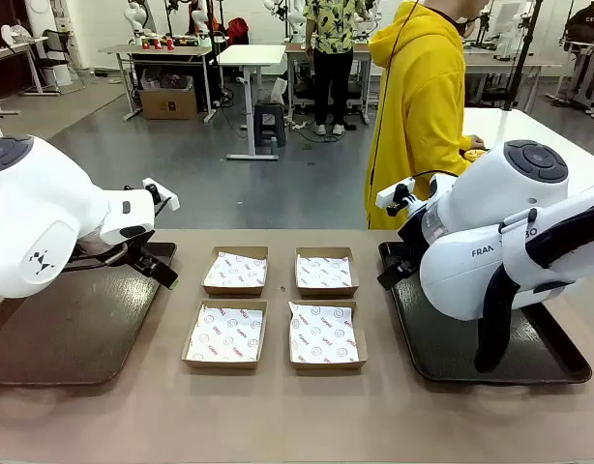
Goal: Individually package the donuts and arrange them on the tray.
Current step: Pick up one Paper togo box.
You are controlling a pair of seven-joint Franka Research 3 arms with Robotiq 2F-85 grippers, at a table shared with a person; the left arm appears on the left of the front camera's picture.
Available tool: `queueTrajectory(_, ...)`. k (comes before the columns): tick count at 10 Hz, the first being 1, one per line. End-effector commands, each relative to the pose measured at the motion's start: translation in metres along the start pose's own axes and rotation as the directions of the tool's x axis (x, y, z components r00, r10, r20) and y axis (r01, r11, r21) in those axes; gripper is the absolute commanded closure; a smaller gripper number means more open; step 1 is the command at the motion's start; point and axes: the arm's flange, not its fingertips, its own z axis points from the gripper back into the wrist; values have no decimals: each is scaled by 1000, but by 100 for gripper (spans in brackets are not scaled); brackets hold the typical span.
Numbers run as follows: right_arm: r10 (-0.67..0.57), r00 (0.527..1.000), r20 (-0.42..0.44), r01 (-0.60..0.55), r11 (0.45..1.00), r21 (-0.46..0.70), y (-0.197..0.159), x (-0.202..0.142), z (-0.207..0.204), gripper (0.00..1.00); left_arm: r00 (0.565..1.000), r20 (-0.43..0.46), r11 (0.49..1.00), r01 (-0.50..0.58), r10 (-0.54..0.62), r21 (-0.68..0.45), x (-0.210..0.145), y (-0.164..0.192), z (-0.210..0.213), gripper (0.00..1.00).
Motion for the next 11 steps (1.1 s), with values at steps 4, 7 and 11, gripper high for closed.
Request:
queueTrajectory(4,0,1000,0,0,1000,0,0,0,0,0,1000,0,1000,0,0,0,0,0,0,0)
queueTrajectory(7,0,1000,0,0,1000,0,0,0,0,0,1000,0,1000,0,0,0,0,0,0,0)
queueTrajectory(11,0,1000,0,0,1000,0,0,0,0,0,1000,0,1000,0,0,0,0,0,0,0)
